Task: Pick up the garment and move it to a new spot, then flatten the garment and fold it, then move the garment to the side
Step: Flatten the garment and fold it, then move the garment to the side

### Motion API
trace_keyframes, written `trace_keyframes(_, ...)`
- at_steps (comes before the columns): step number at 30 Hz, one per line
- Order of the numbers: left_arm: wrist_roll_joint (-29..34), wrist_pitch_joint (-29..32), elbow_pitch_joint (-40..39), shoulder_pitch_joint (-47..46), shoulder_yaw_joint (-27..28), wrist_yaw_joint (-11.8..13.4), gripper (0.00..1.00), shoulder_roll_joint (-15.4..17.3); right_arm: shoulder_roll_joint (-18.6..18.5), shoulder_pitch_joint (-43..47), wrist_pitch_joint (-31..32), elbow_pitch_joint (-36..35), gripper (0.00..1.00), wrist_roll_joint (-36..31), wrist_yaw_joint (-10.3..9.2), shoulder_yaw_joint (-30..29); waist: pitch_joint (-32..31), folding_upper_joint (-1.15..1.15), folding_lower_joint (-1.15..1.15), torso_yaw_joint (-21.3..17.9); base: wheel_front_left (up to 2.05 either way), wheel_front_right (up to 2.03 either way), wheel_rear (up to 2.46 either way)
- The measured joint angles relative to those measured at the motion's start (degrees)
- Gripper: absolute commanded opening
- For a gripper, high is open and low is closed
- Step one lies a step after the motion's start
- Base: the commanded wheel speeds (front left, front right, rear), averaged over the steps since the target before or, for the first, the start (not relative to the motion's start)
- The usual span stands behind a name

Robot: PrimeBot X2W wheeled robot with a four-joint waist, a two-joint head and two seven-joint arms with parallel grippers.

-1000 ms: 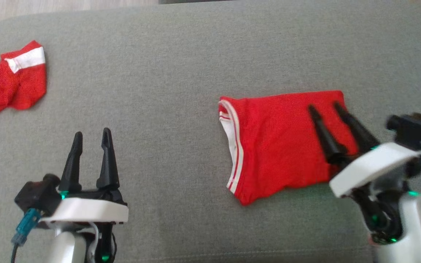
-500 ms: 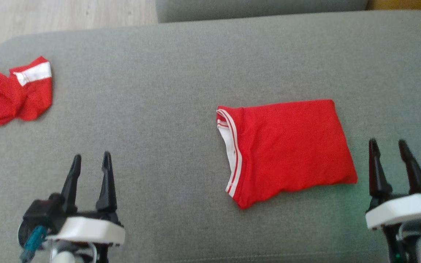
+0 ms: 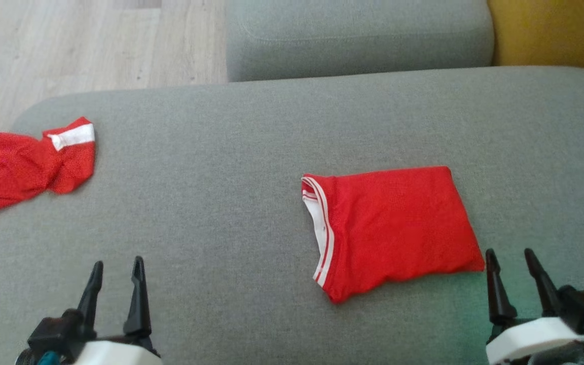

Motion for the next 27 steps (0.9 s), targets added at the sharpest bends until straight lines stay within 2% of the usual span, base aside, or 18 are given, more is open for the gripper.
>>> trace_keyframes(9, -0.01, 0.0, 0.99, 2.33, 0.56, -0.36, 1.0, 0.01, -0.12, -0.06, -1.74, 2.75, 1.0, 0.0, 0.0, 1.94, -1.33, 0.0, 0.0, 0.48, 0.0, 0.0, 0.0)
trace_keyframes(27, 0.16, 0.0, 2.05, 2.12, 0.71, -1.82, 1.0, 0.01, -0.12, -1.02, -2.53, 3.9, 1.0, 0.0, 0.0, 2.98, -0.1, -0.01, 0.0, -0.11, 0.0, 0.0, 0.0)
